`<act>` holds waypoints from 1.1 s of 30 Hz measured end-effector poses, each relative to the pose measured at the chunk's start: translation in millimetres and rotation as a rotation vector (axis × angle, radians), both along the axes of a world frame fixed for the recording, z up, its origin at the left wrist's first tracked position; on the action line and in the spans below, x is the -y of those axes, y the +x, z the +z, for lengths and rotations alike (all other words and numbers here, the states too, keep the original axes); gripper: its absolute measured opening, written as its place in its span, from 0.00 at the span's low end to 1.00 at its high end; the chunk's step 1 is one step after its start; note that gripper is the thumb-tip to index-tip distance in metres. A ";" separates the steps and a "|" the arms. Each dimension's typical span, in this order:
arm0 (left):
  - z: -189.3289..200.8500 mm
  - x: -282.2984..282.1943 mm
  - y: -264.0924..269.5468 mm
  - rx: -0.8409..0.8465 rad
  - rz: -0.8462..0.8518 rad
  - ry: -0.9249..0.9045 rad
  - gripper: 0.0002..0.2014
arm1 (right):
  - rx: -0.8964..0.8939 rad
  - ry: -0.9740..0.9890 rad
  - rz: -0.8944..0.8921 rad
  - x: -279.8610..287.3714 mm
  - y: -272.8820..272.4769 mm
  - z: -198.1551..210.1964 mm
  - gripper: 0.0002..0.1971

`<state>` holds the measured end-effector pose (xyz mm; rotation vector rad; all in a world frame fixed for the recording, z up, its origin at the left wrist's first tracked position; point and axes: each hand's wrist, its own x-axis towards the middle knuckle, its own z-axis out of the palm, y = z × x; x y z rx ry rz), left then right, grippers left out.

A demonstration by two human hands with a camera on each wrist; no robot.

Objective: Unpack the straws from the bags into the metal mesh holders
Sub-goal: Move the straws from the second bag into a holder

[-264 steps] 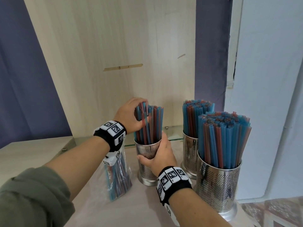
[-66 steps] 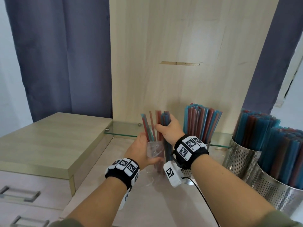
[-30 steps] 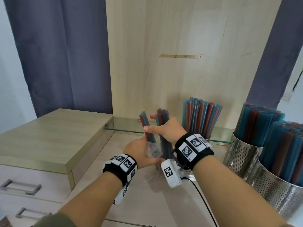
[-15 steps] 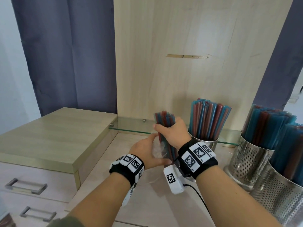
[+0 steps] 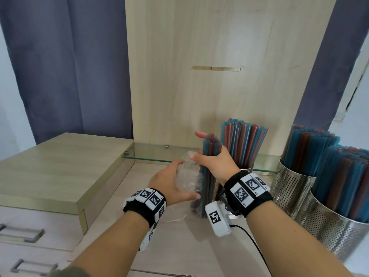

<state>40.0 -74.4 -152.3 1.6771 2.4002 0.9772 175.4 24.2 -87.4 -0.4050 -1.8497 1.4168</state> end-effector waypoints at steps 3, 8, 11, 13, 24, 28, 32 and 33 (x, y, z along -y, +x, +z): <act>0.7 0.7 1.0 -0.030 -0.007 0.005 0.57 | 0.049 0.005 -0.075 0.0 3.6 2.0 0.13; 1.6 0.6 0.5 -0.087 -0.010 0.038 0.58 | 0.018 -0.094 0.040 -0.3 18.4 4.8 0.10; -0.3 0.0 -2.0 -0.155 -0.027 0.099 0.56 | -0.044 -0.087 -0.139 4.8 24.9 2.6 0.08; -2.2 -1.1 -2.8 -0.204 -0.036 0.089 0.53 | -0.094 -0.073 -0.265 11.8 24.0 0.8 0.10; -9.3 -13.1 10.4 -0.378 -0.003 0.161 0.39 | -0.346 -0.046 -0.367 22.8 54.0 41.1 0.08; -8.4 -12.4 1.0 -0.360 0.033 0.095 0.37 | -0.481 -0.107 -0.366 25.4 84.4 68.4 0.16; -8.1 -9.3 -11.0 -0.273 0.099 0.092 0.37 | -0.772 -0.172 -0.319 27.0 124.1 103.0 0.12; -8.0 -9.1 -12.8 -0.254 0.122 0.083 0.37 | -0.804 -0.149 -0.300 27.8 130.9 109.5 0.12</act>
